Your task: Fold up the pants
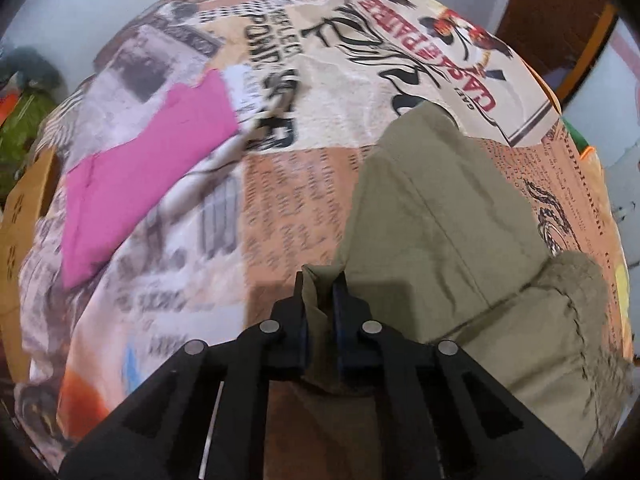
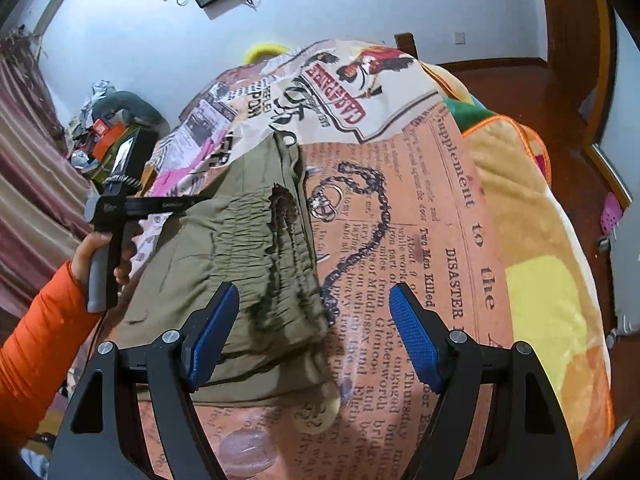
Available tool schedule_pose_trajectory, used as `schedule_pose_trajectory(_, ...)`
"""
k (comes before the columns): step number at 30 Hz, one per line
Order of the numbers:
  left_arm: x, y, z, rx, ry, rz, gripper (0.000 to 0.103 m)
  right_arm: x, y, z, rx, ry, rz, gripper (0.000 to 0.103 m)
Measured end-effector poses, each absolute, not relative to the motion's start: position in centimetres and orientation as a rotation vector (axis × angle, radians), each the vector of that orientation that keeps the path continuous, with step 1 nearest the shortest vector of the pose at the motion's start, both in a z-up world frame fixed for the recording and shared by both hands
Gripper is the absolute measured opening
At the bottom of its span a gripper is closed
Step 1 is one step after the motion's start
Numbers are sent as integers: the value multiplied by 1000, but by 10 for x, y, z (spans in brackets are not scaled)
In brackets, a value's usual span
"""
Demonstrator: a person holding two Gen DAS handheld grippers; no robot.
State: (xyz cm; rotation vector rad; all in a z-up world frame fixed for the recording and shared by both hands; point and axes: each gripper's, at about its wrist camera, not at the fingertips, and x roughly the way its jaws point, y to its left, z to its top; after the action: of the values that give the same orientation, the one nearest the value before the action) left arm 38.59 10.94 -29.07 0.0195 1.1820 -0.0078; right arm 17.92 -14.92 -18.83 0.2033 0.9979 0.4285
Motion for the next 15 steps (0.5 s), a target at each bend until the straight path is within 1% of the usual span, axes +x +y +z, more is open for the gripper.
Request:
schedule_pose_trajectory(8, 318, 115, -262, 61, 1147, 25, 8, 167, -144, -169, 172, 949, 443, 75)
schedule_pose_trajectory(10, 300, 112, -254, 56, 1130, 15, 5, 164, -140, -166, 161, 945, 444, 75)
schedule_pose_trajectory(15, 269, 109, -243, 55, 1111, 13, 5, 154, -133, -163, 145, 946, 459, 75)
